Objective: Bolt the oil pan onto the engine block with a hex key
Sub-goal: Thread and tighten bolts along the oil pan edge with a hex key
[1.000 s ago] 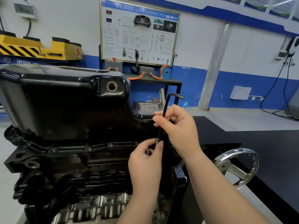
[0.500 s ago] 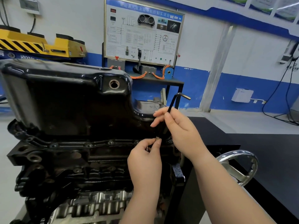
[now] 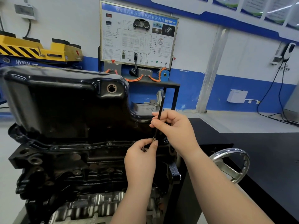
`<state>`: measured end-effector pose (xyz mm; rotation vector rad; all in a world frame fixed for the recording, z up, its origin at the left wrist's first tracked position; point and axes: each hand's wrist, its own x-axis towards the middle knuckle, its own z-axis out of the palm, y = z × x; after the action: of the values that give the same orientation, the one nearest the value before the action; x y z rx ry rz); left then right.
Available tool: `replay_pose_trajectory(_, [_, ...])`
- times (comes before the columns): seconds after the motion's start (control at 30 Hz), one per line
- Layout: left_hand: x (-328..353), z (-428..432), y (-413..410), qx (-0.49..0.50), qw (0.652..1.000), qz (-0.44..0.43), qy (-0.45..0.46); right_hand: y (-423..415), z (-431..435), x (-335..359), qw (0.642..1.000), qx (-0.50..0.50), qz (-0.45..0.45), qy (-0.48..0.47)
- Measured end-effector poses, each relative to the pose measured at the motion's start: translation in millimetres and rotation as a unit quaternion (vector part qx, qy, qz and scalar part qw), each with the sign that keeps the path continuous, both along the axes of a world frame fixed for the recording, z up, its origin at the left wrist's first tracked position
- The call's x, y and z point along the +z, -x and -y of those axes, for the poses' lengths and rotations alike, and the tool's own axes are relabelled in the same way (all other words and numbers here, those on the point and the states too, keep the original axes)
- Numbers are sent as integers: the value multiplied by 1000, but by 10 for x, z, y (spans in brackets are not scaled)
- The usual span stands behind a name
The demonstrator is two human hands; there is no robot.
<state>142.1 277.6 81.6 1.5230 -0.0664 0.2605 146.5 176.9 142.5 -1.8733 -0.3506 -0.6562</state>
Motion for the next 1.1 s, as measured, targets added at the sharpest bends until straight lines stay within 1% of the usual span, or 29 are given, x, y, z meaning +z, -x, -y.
replay_pose_trajectory(0.1, [6, -22, 18, 5, 1000, 21, 5, -17, -29, -33, 1000, -11, 7, -16])
replay_pose_trajectory(0.2, [64, -66, 22, 4, 999, 52, -9, -26, -34, -50, 999, -16, 15, -23])
replay_pose_trajectory(0.3, [170, -85, 2, -3, 993, 100, -59, -40, -37, -59, 999, -17, 19, -32])
replay_pose_trajectory(0.4, [264, -90, -52, -8, 985, 128, -118, -46, -34, -75, 999, -16, 22, -34])
replay_pose_trajectory(0.5, [309, -140, -144, -6, 976, 140, -166, -34, -21, -68, 999, -4, 27, -23])
replay_pose_trajectory(0.67, [419, -251, -244, -35, 966, 128, -220, 34, 27, 53, 997, 71, 3, -19])
replay_pose_trajectory(0.8, [466, -291, -254, -36, 949, 137, -282, 24, 60, 225, 996, 84, -13, 36])
replay_pose_trajectory(0.9, [468, -294, -262, -39, 946, 140, -289, -18, 44, 323, 991, 108, -38, 67])
replay_pose_trajectory(0.97, [454, -284, -266, -45, 950, 144, -274, -46, 44, 333, 990, 112, -43, 74])
replay_pose_trajectory(1.03, [417, -272, -267, -52, 952, 151, -259, -66, 58, 302, 991, 116, -40, 51])
replay_pose_trajectory(1.1, [391, -267, -266, -52, 950, 151, -270, -77, 73, 262, 991, 125, -36, 18])
